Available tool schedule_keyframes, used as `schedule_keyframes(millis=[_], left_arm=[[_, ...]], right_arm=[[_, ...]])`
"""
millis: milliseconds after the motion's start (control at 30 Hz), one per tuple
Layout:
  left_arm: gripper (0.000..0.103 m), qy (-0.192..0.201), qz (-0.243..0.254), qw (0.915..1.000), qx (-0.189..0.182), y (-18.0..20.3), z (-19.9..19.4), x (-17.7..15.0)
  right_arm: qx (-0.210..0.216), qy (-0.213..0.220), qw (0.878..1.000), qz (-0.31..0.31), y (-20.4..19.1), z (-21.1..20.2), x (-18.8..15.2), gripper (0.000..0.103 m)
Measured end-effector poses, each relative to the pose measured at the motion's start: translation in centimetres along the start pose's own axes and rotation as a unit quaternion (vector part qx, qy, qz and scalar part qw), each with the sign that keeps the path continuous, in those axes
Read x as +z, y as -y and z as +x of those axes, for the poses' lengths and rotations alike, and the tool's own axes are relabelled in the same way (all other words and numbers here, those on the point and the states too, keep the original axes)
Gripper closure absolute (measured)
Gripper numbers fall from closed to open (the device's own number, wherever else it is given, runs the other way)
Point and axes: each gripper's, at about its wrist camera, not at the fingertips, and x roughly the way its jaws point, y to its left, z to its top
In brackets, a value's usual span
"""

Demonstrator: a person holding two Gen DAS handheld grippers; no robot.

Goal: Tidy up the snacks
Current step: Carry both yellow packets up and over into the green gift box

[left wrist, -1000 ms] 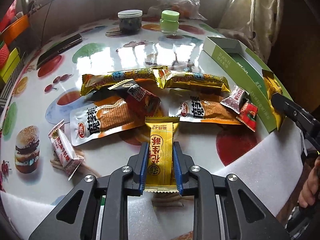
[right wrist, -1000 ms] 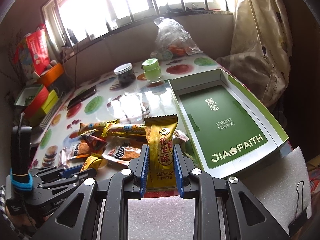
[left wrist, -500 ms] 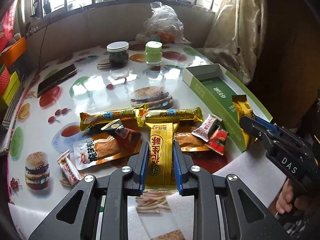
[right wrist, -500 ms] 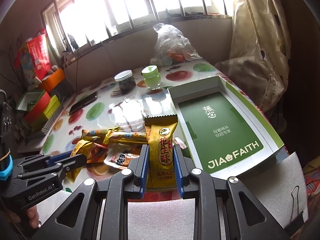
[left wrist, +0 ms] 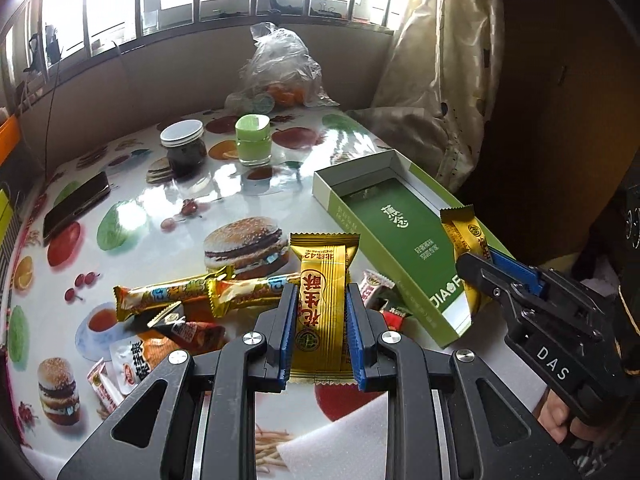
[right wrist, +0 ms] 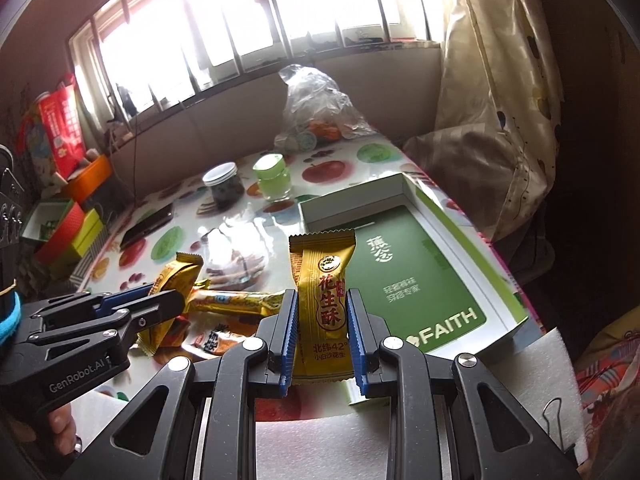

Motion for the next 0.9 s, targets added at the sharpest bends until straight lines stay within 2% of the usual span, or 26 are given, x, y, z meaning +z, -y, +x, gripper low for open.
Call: schedule_keyframes(millis=[333,567,900], left_arm=[[0.079,-0.005,0.015,0.9995,-0.027,2.1,2.9,2.9],[0.079,-0.006,0.019,0.9981,-0.059,3.5,5.3,5.1],[0.079,-0.051,0.022,0.9952,-0.081,5.5,10.0,5.9]], right_arm=[[-0.024,0.001,1.0,0.018,2.5,0.8,1.0,0.081],[-0.055,-0.011,0.998,0.03,4.6,2.1,0.7,0.081],[-0.082,-0.034,0.995,0.039,6.9,4.6,0.4,0.081]])
